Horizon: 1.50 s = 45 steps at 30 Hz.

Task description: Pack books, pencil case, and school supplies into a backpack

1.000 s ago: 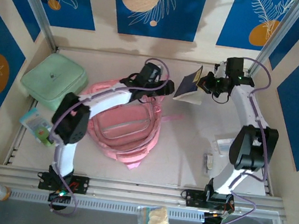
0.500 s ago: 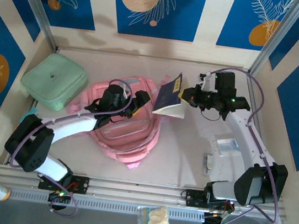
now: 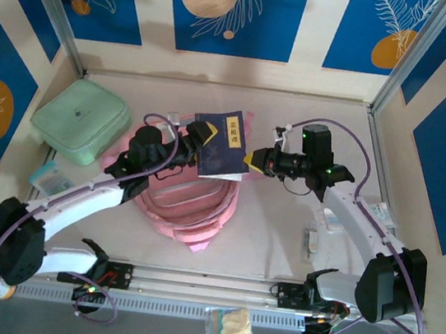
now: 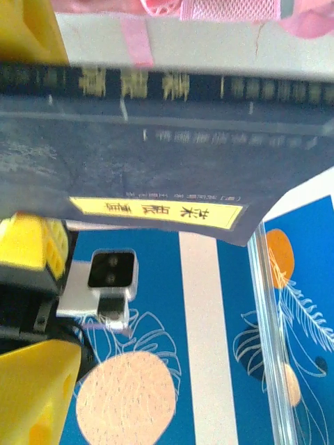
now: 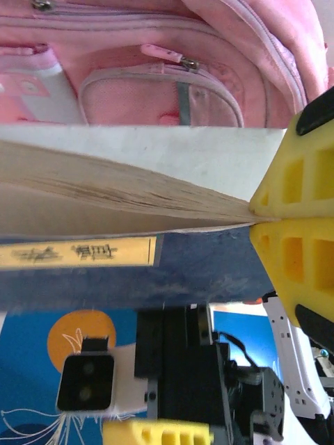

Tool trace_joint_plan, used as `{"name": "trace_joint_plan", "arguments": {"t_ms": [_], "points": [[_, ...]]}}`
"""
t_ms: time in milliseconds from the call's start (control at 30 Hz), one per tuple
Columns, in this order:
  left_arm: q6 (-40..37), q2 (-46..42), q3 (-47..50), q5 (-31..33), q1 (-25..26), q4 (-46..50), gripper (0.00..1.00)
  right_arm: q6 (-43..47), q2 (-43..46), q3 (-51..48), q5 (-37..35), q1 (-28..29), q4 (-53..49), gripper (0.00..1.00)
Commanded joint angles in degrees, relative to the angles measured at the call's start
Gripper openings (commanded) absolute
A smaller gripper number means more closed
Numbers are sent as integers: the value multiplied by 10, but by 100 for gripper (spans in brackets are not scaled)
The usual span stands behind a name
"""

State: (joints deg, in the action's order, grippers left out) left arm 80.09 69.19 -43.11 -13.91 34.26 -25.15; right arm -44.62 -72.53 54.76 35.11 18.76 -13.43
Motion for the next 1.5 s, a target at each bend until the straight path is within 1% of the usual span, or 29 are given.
{"name": "trace_joint_plan", "arguments": {"t_ms": [0,100,167,233,300,400,433,467,500,567,600,633,667,733,800,867,933,1033,1133,1167,1267,1300,1433,1467], "points": [[-25,-24,-19,9,4,2,74,9,25,5,31,4,29,0],[-36,-25,-28,8,11,14,62,21,24,14,33,6,20,0],[-41,-23,-28,9,16,14,56,21,24,16,37,11,22,0],[-45,-18,-31,6,17,14,47,36,25,28,29,18,2,0],[-49,-14,-30,8,20,14,35,53,25,36,24,21,-15,0],[-52,-8,-29,8,23,10,17,54,30,28,21,21,-16,0],[-52,-7,-30,6,22,7,10,53,33,23,21,19,-15,2],[-54,-5,-30,7,23,4,5,53,37,18,23,18,-16,8],[-59,-5,-32,5,23,3,1,51,41,13,25,14,-17,17],[-63,-5,-35,0,24,6,0,44,52,3,29,7,-20,42],[-62,-4,-34,-4,25,-3,0,34,58,-4,30,2,-19,58],[-59,-4,-32,-6,28,-14,0,21,63,-12,36,-2,-16,69],[-57,-3,-30,-6,33,-25,0,8,65,-19,45,-6,-10,77],[-62,0,-35,-8,41,-37,0,-17,61,-33,71,-7,18,90],[-70,7,-46,-9,51,-35,0,-33,50,-39,88,-2,42,95],[-66,16,-47,-8,59,-58,0,-47,36,-40,94,6,57,99],[-63,25,-50,-12,61,-74,0,-78,27,-42,112,8,94,99],[-84,21,-53,-4,62,-55,0,-128,36,-56,145,13,179,98],[-125,6,-56,21,61,12,0,-125,64,-60,138,13,179,91],[-132,2,-57,29,61,33,0,-113,74,-57,128,13,155,87],[-146,-2,-50,35,62,37,0,-73,83,-41,107,13,86,72],[-149,-2,-51,35,61,44,0,-65,82,-38,102,14,71,64],[-154,1,-47,35,63,44,0,-47,85,-32,71,29,43,42],[-161,1,-48,38,62,51,0,-39,81,-25,60,28,24,34]]}}
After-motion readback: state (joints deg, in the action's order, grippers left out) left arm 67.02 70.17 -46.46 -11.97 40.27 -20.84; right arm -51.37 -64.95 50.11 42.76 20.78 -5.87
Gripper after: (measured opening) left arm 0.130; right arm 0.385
